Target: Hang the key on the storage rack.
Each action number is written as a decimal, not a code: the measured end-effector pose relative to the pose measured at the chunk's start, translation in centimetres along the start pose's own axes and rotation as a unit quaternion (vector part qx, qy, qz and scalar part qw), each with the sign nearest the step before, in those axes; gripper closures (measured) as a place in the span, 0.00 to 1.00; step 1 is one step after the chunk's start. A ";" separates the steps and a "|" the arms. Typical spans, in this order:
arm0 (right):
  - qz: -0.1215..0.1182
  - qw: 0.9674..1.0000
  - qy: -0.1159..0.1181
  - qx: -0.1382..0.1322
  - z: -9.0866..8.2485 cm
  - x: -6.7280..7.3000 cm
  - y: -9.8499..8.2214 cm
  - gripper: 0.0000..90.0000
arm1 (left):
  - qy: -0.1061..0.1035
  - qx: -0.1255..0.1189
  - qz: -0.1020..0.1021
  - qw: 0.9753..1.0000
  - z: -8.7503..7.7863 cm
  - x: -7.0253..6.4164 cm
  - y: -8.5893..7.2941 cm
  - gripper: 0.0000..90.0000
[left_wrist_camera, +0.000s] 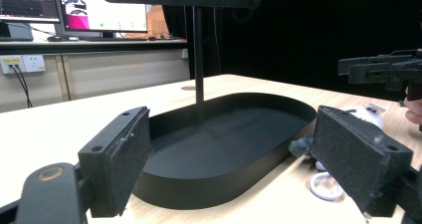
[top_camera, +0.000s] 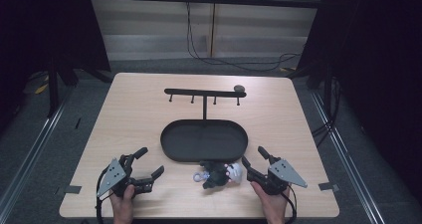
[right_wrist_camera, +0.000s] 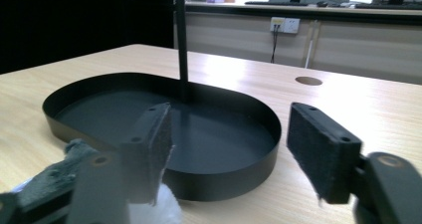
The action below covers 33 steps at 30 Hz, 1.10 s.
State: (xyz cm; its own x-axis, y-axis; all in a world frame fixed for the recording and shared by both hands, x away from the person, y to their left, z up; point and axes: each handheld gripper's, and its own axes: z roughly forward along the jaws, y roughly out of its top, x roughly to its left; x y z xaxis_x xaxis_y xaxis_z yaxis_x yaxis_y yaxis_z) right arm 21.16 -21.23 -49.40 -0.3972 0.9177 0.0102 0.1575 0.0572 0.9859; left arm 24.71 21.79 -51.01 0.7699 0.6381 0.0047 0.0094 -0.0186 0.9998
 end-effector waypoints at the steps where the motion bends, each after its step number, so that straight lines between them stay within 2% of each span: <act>1: 0.001 1.000 0.006 0.005 0.1 0.0 0.2 0.39 | 0.000 0.000 0.000 1.000 0.0 0.0 0.0 0.17; 3: -0.008 1.000 0.018 0.020 0.2 0.2 0.5 0.44 | 0.000 0.000 0.000 1.000 0.0 0.0 0.0 0.17; 5: -0.014 0.999 0.030 0.028 0.4 0.4 1.0 0.44 | 0.000 0.000 0.000 1.000 0.0 0.0 0.0 0.17; 12: -0.010 0.997 0.069 0.035 0.9 0.9 2.1 0.47 | 0.000 0.000 0.000 1.000 0.0 0.0 0.0 0.17; 15: -0.009 0.995 0.086 0.044 1.1 1.1 2.6 0.47 | 0.000 0.000 0.000 1.000 0.0 0.0 0.0 0.17; 19: -0.014 0.992 0.105 0.068 1.6 1.2 3.1 0.43 | 0.000 0.000 0.000 1.000 0.0 0.0 0.0 0.17; 22: -0.024 0.991 0.106 0.076 1.8 1.3 3.3 0.42 | 0.000 0.000 0.000 1.000 0.0 0.0 0.0 0.17; 23: -0.025 0.989 0.117 0.082 1.9 1.4 3.7 0.42 | 0.000 0.000 0.000 1.000 0.0 0.0 0.0 0.17; 24: -0.025 0.989 0.117 0.082 1.9 1.4 3.7 0.42 | 0.000 0.000 0.000 1.000 0.0 0.0 0.0 0.17; 28: -0.042 0.983 0.143 0.105 2.6 1.8 4.8 0.41 | -0.001 0.000 -0.002 1.000 0.0 0.0 0.0 0.17; 33: -0.064 0.972 0.174 0.141 3.6 2.6 5.9 0.40 | -0.001 0.001 -0.001 1.000 0.0 0.0 0.0 0.17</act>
State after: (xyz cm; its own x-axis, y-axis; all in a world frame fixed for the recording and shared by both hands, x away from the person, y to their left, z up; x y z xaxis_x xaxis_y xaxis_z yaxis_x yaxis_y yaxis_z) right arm 24.33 -17.03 -44.20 -0.7043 0.7099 -0.0045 0.3095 0.3128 0.8980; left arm 24.69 21.78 -51.01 0.7709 0.6370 0.0035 0.0111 -0.0190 0.9998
